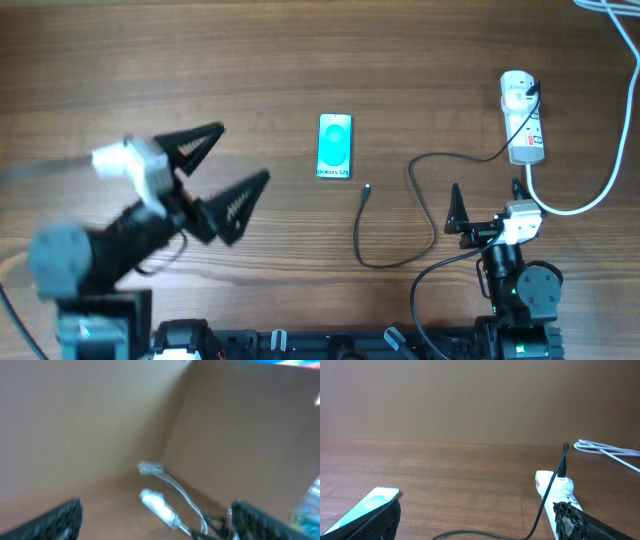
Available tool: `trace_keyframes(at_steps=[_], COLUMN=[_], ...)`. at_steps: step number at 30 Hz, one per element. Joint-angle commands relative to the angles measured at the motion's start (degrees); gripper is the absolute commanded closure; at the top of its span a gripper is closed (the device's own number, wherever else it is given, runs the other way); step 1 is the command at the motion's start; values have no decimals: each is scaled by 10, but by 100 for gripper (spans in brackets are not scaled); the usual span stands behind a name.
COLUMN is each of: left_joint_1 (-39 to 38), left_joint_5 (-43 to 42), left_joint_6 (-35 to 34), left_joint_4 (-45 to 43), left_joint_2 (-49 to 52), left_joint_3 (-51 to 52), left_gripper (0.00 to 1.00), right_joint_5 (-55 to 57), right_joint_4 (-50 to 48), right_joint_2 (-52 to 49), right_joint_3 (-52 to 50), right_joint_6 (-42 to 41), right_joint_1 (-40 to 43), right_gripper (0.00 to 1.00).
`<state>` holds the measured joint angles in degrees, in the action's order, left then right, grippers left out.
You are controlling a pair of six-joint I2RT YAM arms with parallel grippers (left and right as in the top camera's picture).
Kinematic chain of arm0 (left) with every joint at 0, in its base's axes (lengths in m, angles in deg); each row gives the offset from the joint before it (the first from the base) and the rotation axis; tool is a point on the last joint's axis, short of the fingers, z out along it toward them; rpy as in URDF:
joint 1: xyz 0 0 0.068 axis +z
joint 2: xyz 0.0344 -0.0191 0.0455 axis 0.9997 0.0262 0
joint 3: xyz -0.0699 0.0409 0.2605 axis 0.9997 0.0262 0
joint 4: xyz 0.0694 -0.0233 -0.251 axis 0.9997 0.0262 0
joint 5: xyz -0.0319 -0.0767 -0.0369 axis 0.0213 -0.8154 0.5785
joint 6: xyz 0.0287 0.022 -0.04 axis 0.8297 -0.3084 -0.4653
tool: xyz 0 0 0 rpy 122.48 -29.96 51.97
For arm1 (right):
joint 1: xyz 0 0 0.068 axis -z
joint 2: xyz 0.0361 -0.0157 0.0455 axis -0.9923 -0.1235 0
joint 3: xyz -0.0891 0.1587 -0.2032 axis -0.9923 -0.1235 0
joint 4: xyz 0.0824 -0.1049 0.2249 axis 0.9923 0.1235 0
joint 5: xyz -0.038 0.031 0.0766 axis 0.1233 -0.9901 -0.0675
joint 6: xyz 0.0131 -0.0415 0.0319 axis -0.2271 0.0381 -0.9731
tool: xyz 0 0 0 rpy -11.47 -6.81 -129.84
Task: Plug charger to phone and switch on socket
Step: 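Move the left gripper over the Galaxy S25 phone and lower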
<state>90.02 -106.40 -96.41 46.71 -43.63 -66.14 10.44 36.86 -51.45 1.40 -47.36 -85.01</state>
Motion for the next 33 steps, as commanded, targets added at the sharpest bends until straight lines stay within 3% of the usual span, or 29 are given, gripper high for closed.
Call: trace_keyframes(at_steps=[1, 4, 8, 15, 17, 22, 24, 29, 33], left_joint_1=[2, 2, 2, 2, 2, 2, 2, -7, -88], left_joint_5=[-142, -219, -200, -196, -164, 19, 76, 250, 395], left_joint_6=[12, -35, -82, -92, -90, -75, -64, 66, 108], left_joint_4=[18, -53, -61, -53, -52, -41, 11, 249, 439], left_joint_2=[90, 128, 136, 136, 136, 144, 163, 253, 351], left_joint_3=[-92, -92, -94, -114, -115, -119, -136, -232, -348], left_gripper=[0, 0, 0, 1, 0, 1, 1, 0, 1], right_joint_5=[4, 4, 4, 4, 4, 4, 4, 4, 4], right_joint_4=[-2, -2, -2, -2, -2, -2, -2, -2, -2], right_joint_2=[3, 3, 3, 3, 3, 3, 3, 3, 3], right_joint_3=[-1, -1, -1, -1, -1, -1, -1, -1, -1], right_joint_6=[-7, -7, -7, -7, -7, -7, -7, -7, -7], right_joint_1=[-3, -3, -3, -3, -3, -3, -3, -3, -3], right_gripper=[0, 0, 0, 0, 0, 0, 0, 0, 0])
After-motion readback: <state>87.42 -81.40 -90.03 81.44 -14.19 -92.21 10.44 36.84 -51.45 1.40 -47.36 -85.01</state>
